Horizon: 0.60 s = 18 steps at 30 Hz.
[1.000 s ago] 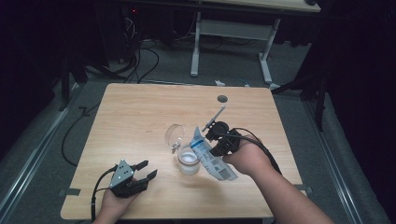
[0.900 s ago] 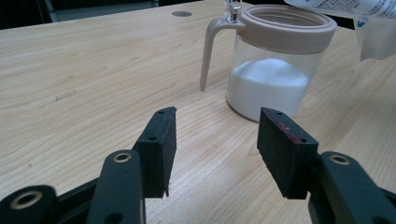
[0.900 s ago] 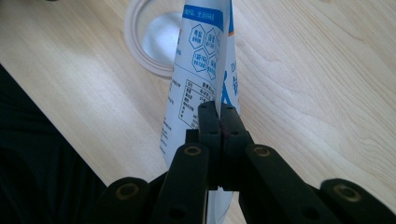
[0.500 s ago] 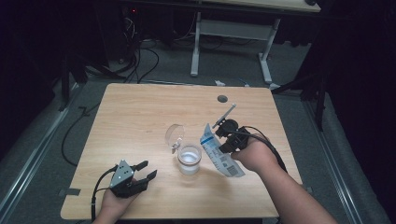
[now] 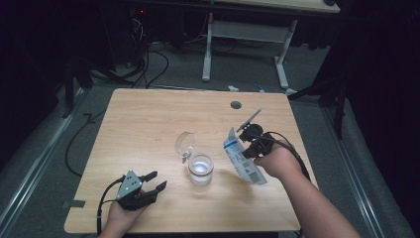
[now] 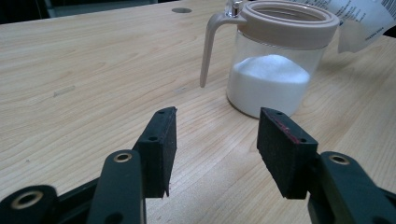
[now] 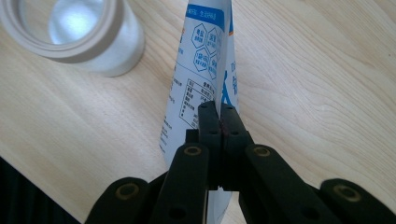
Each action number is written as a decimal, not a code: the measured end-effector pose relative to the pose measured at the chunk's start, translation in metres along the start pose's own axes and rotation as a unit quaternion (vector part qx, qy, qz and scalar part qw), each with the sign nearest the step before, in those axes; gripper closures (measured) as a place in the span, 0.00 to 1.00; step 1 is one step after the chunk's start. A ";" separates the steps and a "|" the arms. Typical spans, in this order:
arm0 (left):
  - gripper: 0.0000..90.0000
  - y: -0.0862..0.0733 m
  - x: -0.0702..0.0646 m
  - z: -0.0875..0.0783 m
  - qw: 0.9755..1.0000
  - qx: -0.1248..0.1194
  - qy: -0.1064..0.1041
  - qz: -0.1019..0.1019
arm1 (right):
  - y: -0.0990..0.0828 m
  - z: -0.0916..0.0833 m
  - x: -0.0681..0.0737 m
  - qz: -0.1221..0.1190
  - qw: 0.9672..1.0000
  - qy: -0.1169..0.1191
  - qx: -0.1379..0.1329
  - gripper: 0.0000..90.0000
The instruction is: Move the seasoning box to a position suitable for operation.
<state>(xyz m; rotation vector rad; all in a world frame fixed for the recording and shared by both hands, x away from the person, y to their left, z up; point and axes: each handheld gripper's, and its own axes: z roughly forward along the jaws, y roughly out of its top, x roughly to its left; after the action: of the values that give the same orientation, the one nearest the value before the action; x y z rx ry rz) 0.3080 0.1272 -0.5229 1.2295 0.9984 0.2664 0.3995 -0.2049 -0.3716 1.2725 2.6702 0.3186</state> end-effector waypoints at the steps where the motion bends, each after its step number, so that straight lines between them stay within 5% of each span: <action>1: 0.53 0.000 0.000 0.000 1.000 -0.001 0.000 -0.002 | -0.001 0.001 -0.001 0.010 1.000 0.000 0.002 1.00; 18: 0.53 -0.003 -0.001 0.001 1.000 0.003 0.003 -0.006 | -0.011 0.017 -0.033 0.035 0.999 -0.027 0.021 1.00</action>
<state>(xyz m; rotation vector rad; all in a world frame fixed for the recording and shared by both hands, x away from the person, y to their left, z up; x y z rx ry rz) 0.3076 0.1253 -0.5249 1.2294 1.0113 0.2574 0.4160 -0.2354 -0.3893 1.3702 2.6056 0.2343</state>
